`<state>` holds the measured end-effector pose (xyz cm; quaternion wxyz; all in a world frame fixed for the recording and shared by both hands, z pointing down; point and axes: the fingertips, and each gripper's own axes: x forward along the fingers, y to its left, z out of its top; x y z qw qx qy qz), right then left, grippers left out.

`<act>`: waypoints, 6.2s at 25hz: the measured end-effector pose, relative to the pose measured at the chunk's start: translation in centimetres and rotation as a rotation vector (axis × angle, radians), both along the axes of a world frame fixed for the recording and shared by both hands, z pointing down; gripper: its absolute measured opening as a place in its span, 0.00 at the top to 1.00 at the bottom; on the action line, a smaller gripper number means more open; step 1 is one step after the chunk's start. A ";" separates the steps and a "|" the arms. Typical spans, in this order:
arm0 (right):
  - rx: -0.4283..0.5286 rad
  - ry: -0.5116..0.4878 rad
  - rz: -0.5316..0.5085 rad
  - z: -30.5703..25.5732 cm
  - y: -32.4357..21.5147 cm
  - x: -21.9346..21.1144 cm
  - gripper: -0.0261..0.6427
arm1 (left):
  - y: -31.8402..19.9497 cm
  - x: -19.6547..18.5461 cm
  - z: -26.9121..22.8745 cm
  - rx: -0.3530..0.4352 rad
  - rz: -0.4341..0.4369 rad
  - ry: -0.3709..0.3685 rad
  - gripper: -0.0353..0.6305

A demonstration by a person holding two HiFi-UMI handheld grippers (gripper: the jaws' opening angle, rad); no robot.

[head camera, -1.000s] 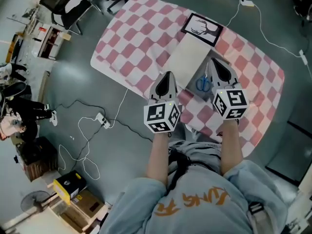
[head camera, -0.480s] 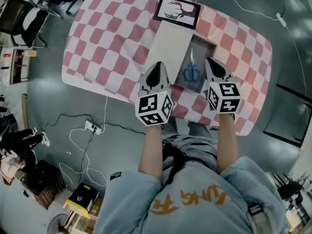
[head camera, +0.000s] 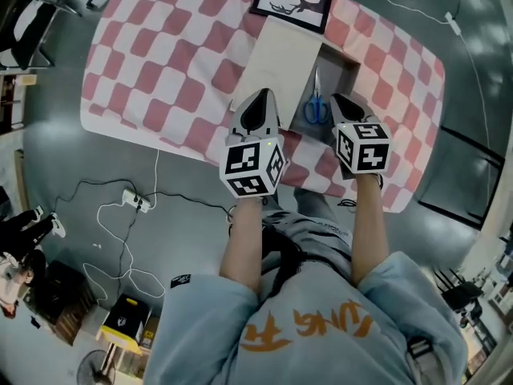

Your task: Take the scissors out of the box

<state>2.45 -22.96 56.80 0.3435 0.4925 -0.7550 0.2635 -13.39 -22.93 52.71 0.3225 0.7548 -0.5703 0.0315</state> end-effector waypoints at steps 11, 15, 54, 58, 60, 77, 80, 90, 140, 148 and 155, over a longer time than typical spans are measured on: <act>-0.230 0.055 -0.019 3.6 2.1 -1.5 0.78 | -1.4 0.4 -0.4 0.026 0.042 0.069 0.92; -0.290 0.083 0.025 4.2 2.3 -1.9 0.78 | -1.7 0.2 -0.4 0.025 0.050 0.081 0.92; -0.576 0.268 0.198 7.9 3.3 -1.1 0.87 | -4.2 -1.7 -3.5 0.091 0.070 0.135 0.92; -0.584 0.314 0.189 8.0 3.3 -1.0 0.86 | -4.5 -2.0 -3.7 0.095 0.073 0.143 0.92; -0.588 0.323 0.182 8.1 3.3 -1.0 0.86 | -4.6 -2.2 -3.8 0.096 0.074 0.147 0.92; -0.579 0.360 0.134 7.9 3.0 -0.6 0.77 | -5.3 -2.7 -4.0 0.102 0.086 0.174 0.92; -0.618 0.411 0.116 8.4 3.2 -0.5 0.77 | -5.3 -3.2 -4.0 0.103 0.078 0.177 0.92; -0.703 0.456 0.075 9.3 3.3 -0.4 0.84 | -5.3 -3.9 -3.9 0.100 0.071 0.180 0.92; 0.277 -0.214 0.191 -9.3 -5.5 -2.7 0.85 | -5.0 -4.4 -15.3 0.355 0.151 -0.120 0.92; 0.456 -0.334 0.131 -16.6 -7.6 -5.0 0.85 | -5.3 -8.0 -19.7 0.453 0.002 -0.182 0.92; 0.614 -0.428 0.101 -23.1 -7.8 -5.4 0.85 | -5.4 -8.3 -22.7 0.528 -0.030 -0.211 0.92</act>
